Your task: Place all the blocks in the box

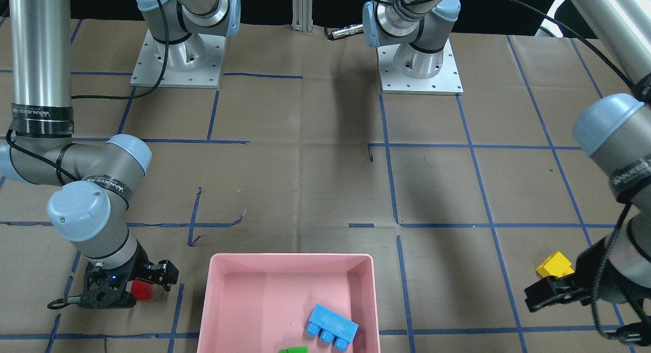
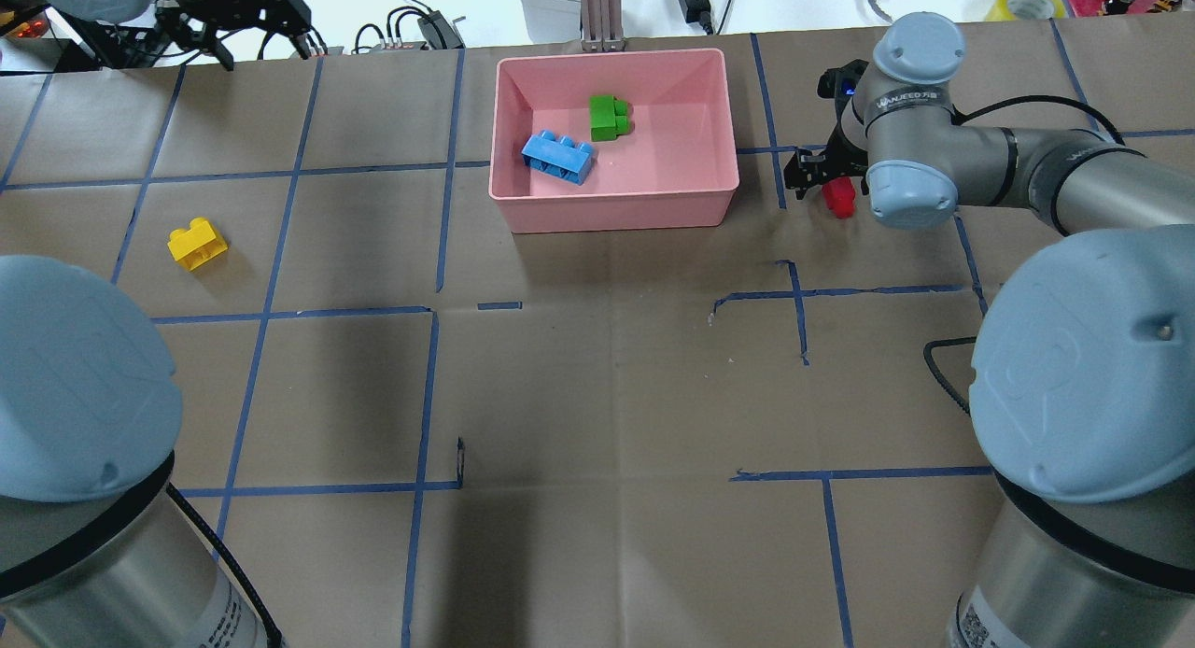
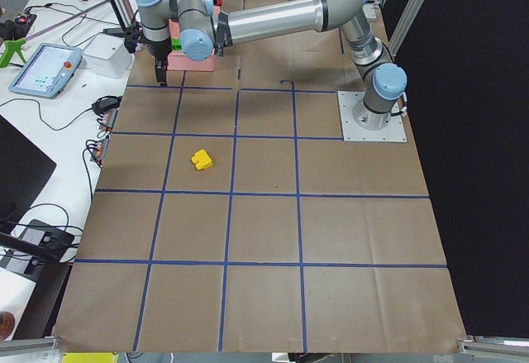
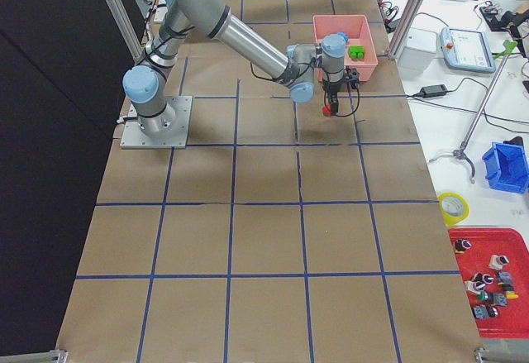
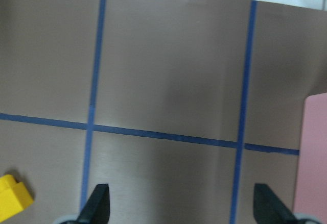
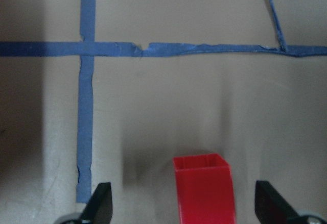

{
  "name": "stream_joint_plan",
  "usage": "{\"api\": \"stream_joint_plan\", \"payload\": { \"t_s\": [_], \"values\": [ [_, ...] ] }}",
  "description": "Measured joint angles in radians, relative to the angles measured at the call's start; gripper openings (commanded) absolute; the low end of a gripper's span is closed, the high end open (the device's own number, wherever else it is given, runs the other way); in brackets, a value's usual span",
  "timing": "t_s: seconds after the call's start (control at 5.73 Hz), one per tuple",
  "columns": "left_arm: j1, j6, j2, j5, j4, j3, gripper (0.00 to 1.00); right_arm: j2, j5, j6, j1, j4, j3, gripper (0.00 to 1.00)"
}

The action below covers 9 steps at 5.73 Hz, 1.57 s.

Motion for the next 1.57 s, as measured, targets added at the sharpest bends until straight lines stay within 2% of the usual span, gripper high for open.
{"api": "stream_joint_plan", "payload": {
  "t_s": [0.17, 0.35, 0.87, 1.05, 1.4, 1.57],
  "values": [
    [0.074, 0.154, 0.027, 0.002, -0.006, -0.045, 1.00, -0.002, -0.004, -0.003, 0.000, 0.003, 0.003, 0.11],
    [0.135, 0.364, 0.056, 0.003, -0.008, -0.104, 1.00, -0.008, -0.024, -0.007, 0.000, 0.020, 0.002, 0.06],
    [0.250, 1.175, 0.089, -0.001, -0.009, -0.228, 1.00, -0.048, -0.075, -0.004, -0.001, 0.091, -0.012, 0.06],
    [0.262, 1.319, 0.074, -0.001, -0.003, -0.251, 1.00, -0.114, -0.075, 0.005, -0.001, 0.200, -0.030, 0.06],
    [0.260, 1.348, 0.015, 0.000, 0.069, -0.284, 1.00, -0.238, -0.064, 0.066, 0.028, 0.424, -0.119, 0.07],
    [0.257, 1.314, -0.020, 0.000, 0.134, -0.299, 1.00, -0.242, -0.035, 0.119, 0.087, 0.470, -0.201, 0.07]
  ]
}}
